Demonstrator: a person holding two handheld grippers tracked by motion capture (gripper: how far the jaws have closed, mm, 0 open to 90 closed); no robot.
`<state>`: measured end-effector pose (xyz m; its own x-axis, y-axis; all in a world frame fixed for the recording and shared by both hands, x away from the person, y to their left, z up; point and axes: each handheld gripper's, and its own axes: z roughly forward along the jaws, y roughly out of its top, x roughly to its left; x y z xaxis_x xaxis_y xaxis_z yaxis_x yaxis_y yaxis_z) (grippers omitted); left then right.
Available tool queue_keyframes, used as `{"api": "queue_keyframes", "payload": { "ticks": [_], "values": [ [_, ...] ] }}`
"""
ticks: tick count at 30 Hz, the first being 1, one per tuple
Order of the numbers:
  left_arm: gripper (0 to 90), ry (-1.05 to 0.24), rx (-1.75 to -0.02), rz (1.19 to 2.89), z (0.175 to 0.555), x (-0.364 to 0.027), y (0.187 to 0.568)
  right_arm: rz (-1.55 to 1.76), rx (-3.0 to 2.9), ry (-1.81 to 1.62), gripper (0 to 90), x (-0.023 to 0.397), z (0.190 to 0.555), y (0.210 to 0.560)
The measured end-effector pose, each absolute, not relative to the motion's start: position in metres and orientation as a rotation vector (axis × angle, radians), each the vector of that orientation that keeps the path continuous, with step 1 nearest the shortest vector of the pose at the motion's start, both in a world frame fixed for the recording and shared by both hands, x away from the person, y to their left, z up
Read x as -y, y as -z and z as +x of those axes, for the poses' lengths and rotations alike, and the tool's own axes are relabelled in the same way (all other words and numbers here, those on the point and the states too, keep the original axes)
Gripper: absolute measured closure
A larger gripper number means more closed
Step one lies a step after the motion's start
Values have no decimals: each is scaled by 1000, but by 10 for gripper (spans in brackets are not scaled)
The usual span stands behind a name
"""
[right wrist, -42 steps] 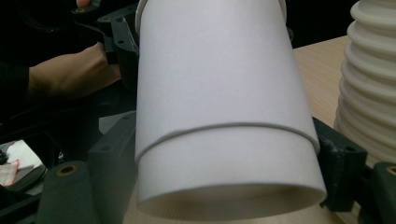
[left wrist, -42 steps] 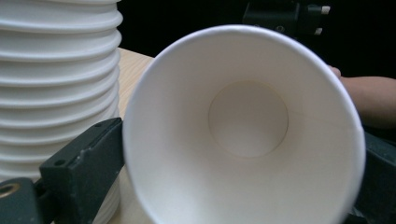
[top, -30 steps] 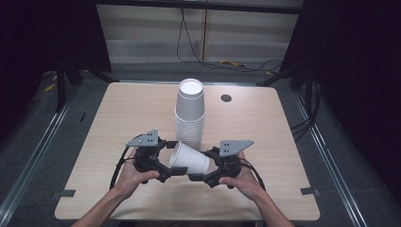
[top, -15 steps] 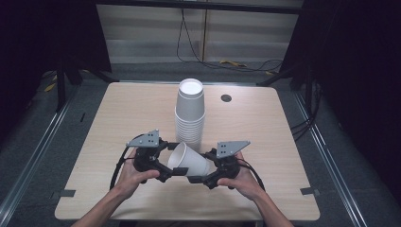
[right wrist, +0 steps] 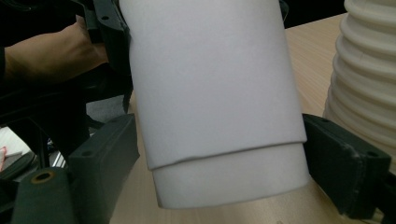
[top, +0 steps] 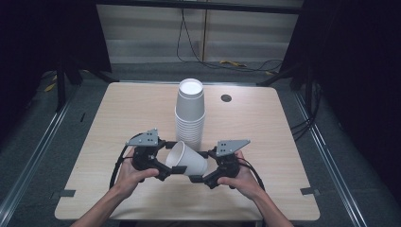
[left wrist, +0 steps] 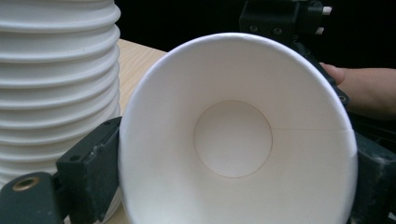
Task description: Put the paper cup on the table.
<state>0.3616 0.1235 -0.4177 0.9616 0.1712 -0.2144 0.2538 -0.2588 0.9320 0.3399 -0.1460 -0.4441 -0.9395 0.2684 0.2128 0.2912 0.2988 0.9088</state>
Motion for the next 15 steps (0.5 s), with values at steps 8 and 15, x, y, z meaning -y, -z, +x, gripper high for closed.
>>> {"api": "queue_keyframes", "payload": {
  "ticks": [8,15],
  "values": [
    [92,64,-328,1867,364,-130,417,-549,2514,1762,133,147,342,445],
    [90,50,-352,1897,367,-135,415,-581,2522,1776,133,152,343,443]
  ]
}}
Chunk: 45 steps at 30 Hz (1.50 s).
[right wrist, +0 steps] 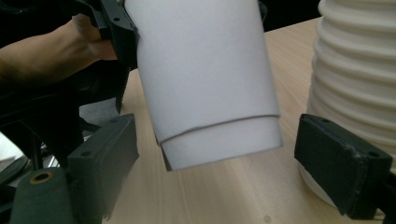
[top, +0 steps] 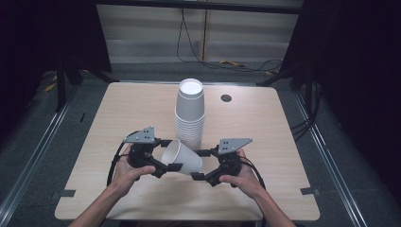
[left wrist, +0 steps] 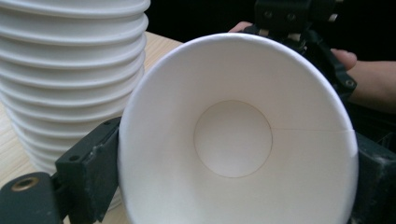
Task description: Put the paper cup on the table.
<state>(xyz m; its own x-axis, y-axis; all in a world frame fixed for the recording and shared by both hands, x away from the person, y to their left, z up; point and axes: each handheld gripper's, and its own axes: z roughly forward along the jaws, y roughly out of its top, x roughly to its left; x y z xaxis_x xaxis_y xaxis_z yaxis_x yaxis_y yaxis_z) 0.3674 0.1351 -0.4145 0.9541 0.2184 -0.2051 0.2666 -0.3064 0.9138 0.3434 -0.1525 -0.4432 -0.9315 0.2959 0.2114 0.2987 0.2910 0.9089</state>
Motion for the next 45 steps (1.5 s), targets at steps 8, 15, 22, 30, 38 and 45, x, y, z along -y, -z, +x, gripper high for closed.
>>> {"api": "queue_keyframes", "payload": {
  "ticks": [8,15,22,30,38,45],
  "values": [
    [89,34,-352,1938,369,-140,412,-657,2521,1824,132,161,343,440],
    [86,22,-377,1973,370,-144,414,-767,2547,1832,133,169,347,439],
    [87,-8,-400,2021,367,-155,415,-962,2538,1891,133,184,349,439],
    [86,-74,-445,2054,377,-175,410,-1129,2634,1910,132,196,348,438],
    [83,-115,-515,2078,385,-188,414,-1213,2683,1892,133,201,338,442],
    [82,-164,-557,2093,394,-196,414,-1253,2676,1880,134,206,326,449]
  ]
}}
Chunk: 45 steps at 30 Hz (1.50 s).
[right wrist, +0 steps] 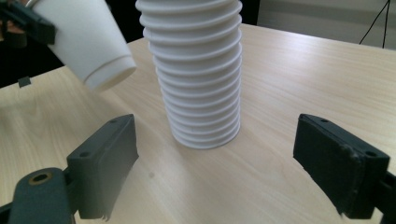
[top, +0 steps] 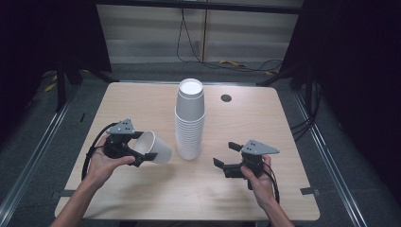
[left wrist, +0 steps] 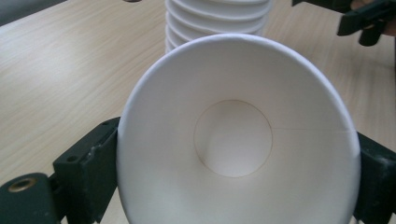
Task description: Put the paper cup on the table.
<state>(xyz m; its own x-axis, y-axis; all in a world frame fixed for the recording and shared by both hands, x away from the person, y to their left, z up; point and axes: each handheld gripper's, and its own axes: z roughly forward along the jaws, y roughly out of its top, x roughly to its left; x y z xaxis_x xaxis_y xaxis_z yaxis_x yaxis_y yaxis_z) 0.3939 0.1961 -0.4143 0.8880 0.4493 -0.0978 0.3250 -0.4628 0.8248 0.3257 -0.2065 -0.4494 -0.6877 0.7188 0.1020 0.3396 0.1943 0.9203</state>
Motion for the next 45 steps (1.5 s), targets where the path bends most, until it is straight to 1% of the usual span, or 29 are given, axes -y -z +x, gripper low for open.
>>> {"api": "queue_keyframes", "payload": {
  "ticks": [7,12,18,24,30,42,45],
  "values": [
    [82,-196,-582,2112,400,-199,417,985,-2147,-1463,137,206,316,454],
    [79,-223,-654,2117,406,-202,418,991,-2135,-1454,138,213,312,457],
    [77,-329,-678,2144,420,-205,412,1010,-2108,-1434,146,218,318,457],
    [75,-348,-707,2216,434,-202,418,1011,-2112,-1448,146,219,319,458],
    [75,-353,-785,2280,448,-202,427,991,-2137,-1467,148,217,320,460],
    [70,-436,-801,2364,458,-191,438,1012,-2147,-1473,155,217,322,463],
    [65,-470,-803,2355,456,-187,440,1013,-2148,-1470,155,217,322,463]
  ]
}}
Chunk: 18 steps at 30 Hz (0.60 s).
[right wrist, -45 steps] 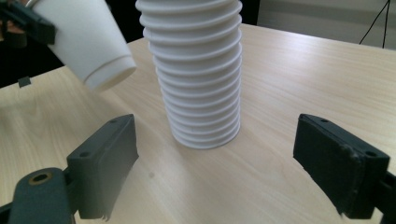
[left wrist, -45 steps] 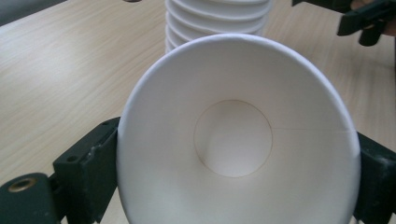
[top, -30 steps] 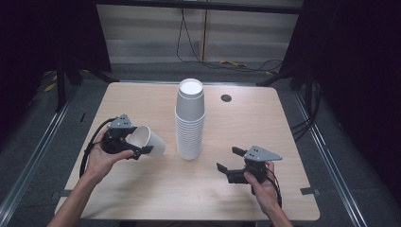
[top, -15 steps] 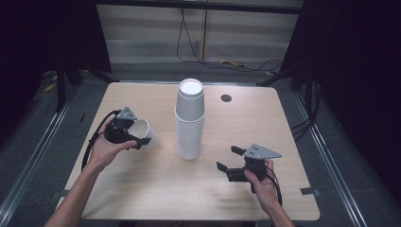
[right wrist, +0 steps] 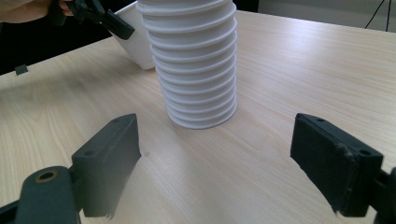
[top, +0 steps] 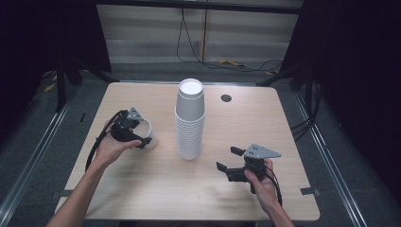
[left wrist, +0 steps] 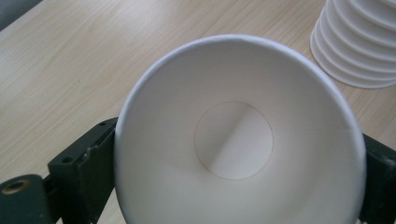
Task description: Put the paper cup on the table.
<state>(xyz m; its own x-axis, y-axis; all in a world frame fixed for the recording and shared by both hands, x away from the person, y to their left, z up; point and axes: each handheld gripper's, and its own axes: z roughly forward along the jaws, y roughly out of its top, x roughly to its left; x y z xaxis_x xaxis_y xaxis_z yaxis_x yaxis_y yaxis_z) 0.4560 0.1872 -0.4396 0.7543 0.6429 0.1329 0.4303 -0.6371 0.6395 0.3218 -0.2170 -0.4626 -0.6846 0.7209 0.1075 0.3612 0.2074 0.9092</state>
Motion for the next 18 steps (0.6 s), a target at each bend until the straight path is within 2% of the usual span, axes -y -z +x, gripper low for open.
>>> {"api": "queue_keyframes", "payload": {
  "ticks": [5,18],
  "values": [
    [57,-497,-789,2320,457,-185,445,1008,-2158,-1461,156,215,322,464],
    [47,-423,-812,2207,464,-187,457,1018,-2151,-1470,157,217,321,464]
  ]
}}
